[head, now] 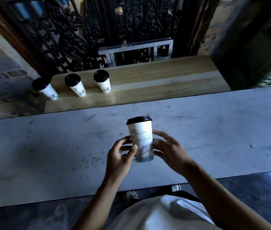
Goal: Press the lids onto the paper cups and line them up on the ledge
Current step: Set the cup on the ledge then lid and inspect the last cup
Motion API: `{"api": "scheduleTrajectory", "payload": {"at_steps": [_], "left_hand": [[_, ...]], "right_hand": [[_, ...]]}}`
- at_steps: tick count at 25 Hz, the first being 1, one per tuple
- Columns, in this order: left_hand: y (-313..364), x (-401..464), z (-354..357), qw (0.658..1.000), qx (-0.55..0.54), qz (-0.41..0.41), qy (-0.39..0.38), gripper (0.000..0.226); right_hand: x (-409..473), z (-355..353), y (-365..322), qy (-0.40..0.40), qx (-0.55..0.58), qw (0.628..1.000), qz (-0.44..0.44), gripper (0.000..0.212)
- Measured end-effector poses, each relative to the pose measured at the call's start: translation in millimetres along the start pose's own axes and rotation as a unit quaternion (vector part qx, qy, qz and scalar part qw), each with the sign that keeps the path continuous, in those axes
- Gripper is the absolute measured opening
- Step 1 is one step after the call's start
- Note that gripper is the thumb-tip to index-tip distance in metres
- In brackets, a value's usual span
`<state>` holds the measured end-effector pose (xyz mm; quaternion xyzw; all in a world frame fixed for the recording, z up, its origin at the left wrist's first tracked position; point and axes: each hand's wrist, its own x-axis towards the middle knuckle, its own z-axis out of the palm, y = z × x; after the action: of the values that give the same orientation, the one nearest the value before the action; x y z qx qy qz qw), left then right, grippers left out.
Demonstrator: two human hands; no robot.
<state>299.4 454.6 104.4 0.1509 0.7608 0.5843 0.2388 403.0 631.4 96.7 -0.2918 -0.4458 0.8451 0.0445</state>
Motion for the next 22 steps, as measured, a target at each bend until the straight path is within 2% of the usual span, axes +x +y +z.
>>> {"api": "scheduleTrajectory", "payload": {"at_steps": [2, 6, 10, 13, 17, 22], "left_hand": [[-2, 1, 1, 1.000, 0.016, -0.002, 0.013, 0.048], [-2, 3, 1, 0.998, 0.039, 0.014, 0.042, 0.022], [2, 5, 1, 0.998, 0.046, 0.010, 0.043, 0.024], [1, 3, 2, 1.000, 0.010, -0.008, 0.028, 0.011], [5, 0, 10, 0.999, -0.022, -0.031, 0.002, 0.050], [4, 4, 13, 1.000, -0.006, -0.029, 0.002, 0.048]], "right_hand": [[1, 0, -1, 0.010, -0.011, 1.000, -0.003, 0.043], [4, -2, 5, 0.044, -0.040, 0.998, -0.015, 0.050], [5, -4, 10, 0.000, -0.087, 0.995, -0.039, 0.055], [3, -3, 7, -0.002, -0.085, 0.995, -0.044, 0.054], [0, -1, 4, -0.005, -0.045, 0.999, -0.029, 0.059], [0, -4, 0, -0.029, -0.042, 0.998, -0.026, 0.056]]}}
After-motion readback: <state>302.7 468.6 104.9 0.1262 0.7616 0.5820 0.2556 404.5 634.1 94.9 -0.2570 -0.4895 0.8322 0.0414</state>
